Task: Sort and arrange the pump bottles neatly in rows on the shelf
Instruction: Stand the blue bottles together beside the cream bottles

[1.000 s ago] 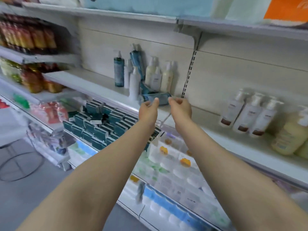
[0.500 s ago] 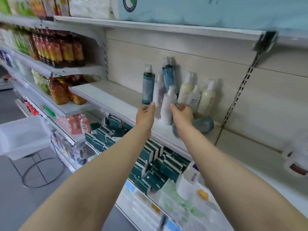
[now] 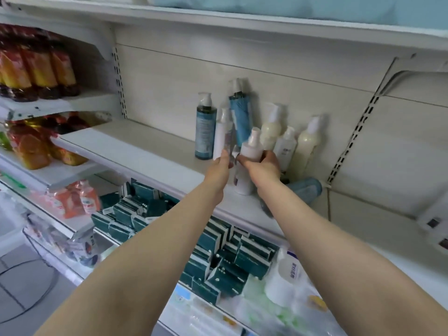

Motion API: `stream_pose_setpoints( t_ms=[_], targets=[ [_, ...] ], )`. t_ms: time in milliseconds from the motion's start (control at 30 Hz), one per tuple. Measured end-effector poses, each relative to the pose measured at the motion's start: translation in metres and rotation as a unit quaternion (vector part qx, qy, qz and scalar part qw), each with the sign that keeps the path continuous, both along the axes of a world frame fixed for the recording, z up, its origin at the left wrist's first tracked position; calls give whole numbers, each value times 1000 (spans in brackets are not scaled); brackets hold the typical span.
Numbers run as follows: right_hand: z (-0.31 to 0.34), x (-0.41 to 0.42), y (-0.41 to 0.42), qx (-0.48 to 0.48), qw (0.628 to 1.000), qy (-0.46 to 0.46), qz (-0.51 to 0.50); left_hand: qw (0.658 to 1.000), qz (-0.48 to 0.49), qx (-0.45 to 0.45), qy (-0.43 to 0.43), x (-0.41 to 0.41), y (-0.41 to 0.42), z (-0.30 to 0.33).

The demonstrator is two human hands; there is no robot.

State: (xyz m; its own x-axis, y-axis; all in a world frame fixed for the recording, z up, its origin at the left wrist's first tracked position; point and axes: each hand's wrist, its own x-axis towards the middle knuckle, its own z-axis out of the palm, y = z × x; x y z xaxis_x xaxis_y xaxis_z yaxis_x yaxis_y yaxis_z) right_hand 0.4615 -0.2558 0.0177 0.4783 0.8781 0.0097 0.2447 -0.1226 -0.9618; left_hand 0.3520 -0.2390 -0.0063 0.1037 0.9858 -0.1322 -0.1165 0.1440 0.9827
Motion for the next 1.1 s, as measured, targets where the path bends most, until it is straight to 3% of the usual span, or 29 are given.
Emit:
stream_pose_setpoints(
  t_ms=[167,267,467,667,800,867,967,1100],
  targets=[
    [8,-7,21,19,995,91,-43,997,-68,-1,20,-12,33,4],
    [11,-16,37,71,985,152,-45,995,-90,-30,-23,-17,49,11],
    [7,-39,59,92,988,108,-58,982,-107,-61,-140,-25,70,11],
    [-7,-74,66,101,986,126,-34,974,-94,-53,-199,-44,96,13],
    [-12,-79,68,130,970,202,-44,982,-94,-44,-158,-56,106,16],
    [-12,-82,69,139,961,232,-60,990,-49,-28,-126,-64,115,11],
    [-16,-82,71,144,957,236,-84,995,36,-22,-90,-77,131,-2],
    [-17,-82,72,143,954,237,-110,998,54,-7,-21,-88,148,-10]
  ],
)
